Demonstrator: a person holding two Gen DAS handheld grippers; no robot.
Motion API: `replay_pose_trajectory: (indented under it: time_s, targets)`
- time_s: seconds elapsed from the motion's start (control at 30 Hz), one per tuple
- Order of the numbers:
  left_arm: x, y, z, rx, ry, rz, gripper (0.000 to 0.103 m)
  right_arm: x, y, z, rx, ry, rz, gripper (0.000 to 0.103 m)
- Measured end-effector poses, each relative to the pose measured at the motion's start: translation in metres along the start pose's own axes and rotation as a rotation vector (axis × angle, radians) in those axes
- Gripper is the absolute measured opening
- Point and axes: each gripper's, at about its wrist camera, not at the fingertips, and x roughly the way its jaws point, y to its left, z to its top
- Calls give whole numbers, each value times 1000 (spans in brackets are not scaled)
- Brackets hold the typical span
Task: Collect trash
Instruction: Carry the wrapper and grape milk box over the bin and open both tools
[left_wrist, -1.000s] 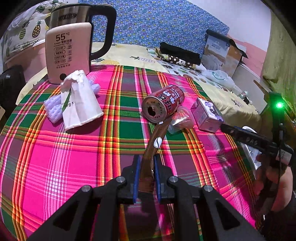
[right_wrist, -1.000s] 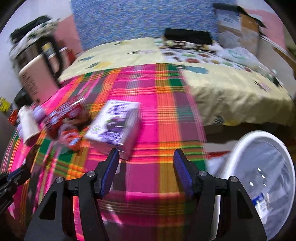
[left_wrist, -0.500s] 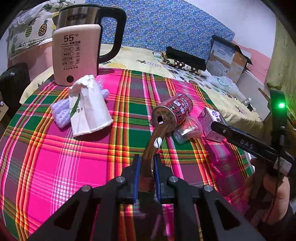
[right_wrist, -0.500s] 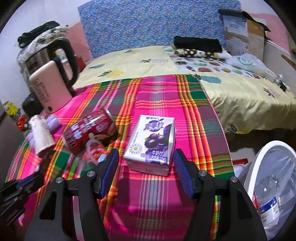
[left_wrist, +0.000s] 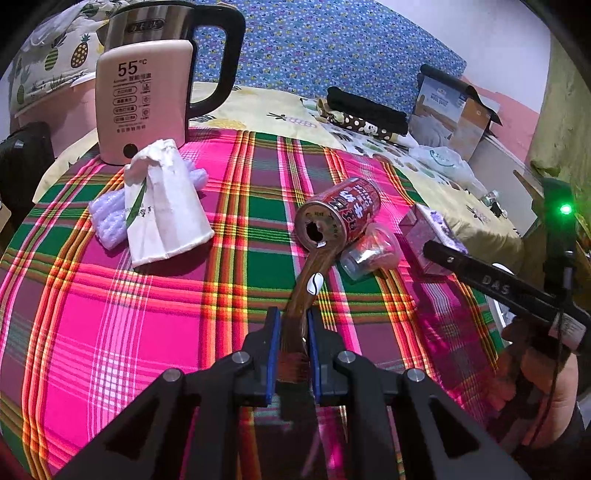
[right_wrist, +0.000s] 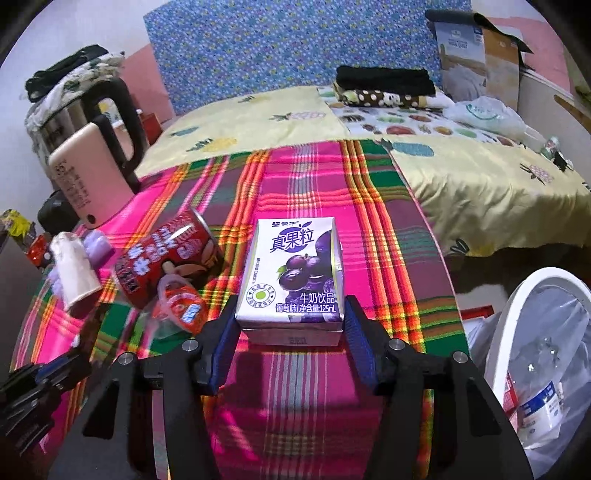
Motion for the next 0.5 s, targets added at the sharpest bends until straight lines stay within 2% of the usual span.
replay_pose_trajectory:
  time_s: [0.5]
  targets:
    - [-29,-43,-17,60,-13,-50,15,-70,-24,-37,12,-41,64,56]
